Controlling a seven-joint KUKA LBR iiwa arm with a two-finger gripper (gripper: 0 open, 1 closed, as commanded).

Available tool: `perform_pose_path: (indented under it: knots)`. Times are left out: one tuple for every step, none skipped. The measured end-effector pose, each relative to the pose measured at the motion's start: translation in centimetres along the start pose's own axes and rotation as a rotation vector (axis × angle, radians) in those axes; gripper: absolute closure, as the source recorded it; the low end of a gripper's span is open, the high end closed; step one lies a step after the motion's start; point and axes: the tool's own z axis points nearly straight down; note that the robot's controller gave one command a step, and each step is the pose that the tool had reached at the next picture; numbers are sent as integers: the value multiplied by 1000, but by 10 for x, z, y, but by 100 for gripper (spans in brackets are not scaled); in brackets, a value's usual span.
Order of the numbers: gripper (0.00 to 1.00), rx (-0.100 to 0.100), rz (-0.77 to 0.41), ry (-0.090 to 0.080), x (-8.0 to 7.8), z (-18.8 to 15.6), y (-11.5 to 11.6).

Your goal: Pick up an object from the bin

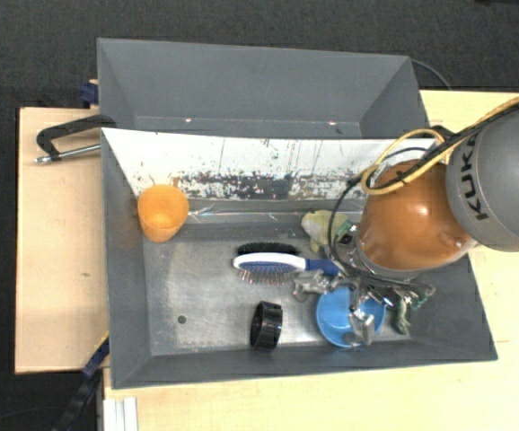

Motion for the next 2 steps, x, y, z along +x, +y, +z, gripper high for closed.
perform_pose_path:
  knots:
    - [100,9,1,-8,-2,-3,-3]
    - [100,17,-26,-15,-21,-213,-64]
